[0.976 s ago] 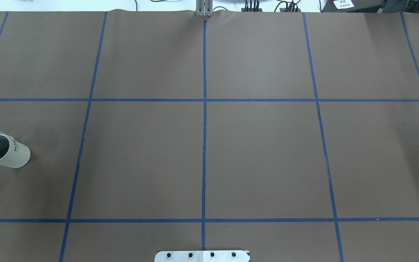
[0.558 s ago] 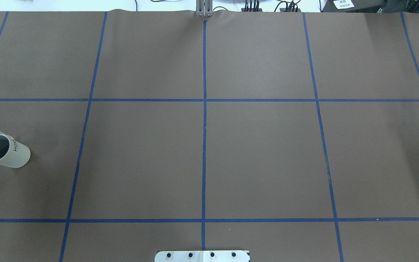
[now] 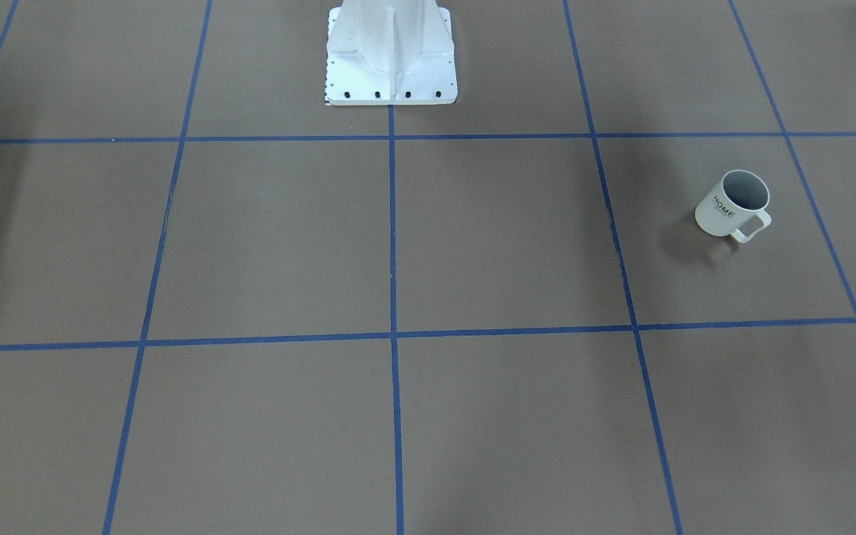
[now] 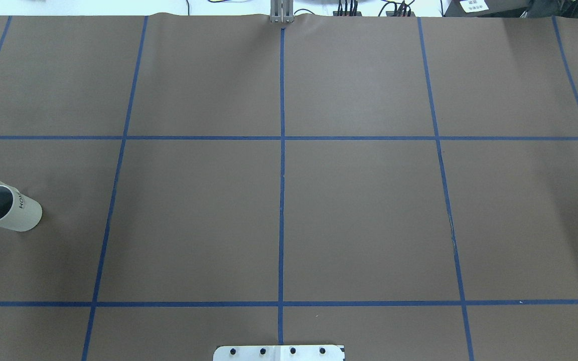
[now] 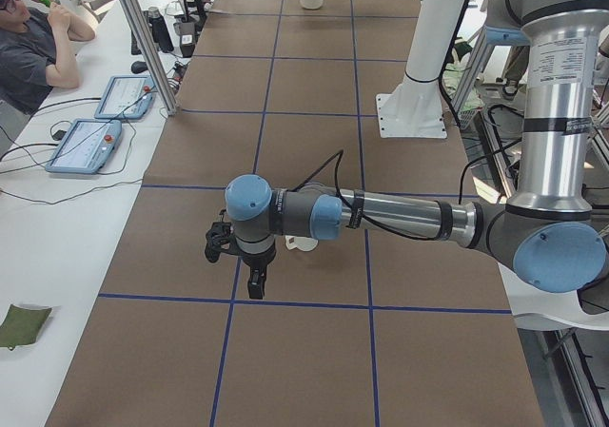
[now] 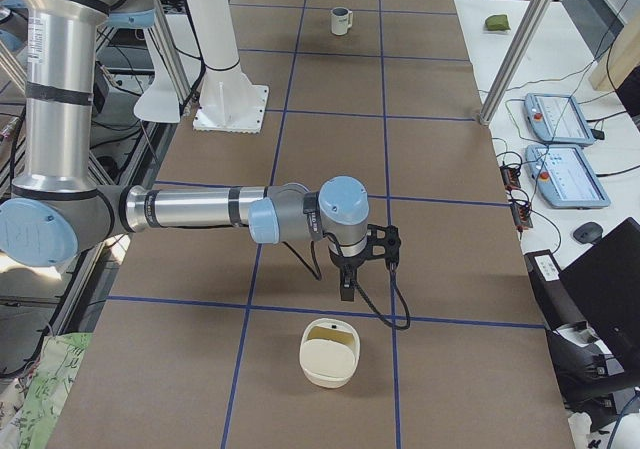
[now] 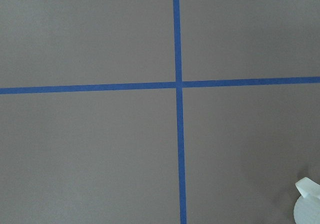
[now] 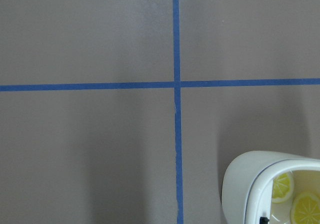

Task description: Left arm hands cup to right arm to dump lemon

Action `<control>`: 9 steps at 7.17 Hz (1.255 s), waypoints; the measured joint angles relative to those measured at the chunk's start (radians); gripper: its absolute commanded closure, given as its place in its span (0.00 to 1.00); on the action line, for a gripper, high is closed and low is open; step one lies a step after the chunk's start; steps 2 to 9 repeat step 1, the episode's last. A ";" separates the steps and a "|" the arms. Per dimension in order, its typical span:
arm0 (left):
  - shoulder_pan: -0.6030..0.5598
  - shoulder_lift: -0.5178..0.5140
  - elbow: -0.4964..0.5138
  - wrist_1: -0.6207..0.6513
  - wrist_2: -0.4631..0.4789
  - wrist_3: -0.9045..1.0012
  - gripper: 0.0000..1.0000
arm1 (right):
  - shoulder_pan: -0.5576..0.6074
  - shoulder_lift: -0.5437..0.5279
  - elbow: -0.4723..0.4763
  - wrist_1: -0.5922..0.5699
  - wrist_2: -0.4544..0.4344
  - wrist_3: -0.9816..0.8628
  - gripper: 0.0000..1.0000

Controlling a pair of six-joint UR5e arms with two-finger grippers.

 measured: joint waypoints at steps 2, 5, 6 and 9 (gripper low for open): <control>0.000 0.000 0.000 0.000 0.000 0.000 0.00 | 0.000 0.000 0.000 0.000 0.000 0.000 0.00; 0.000 0.000 0.000 0.000 0.000 0.000 0.00 | 0.000 0.000 0.000 0.000 0.000 0.000 0.00; 0.000 0.000 0.000 0.000 0.000 0.000 0.00 | 0.000 0.000 0.000 0.000 0.000 0.000 0.00; 0.000 0.000 0.000 0.000 0.000 0.000 0.00 | 0.000 0.000 0.000 0.000 0.000 0.000 0.00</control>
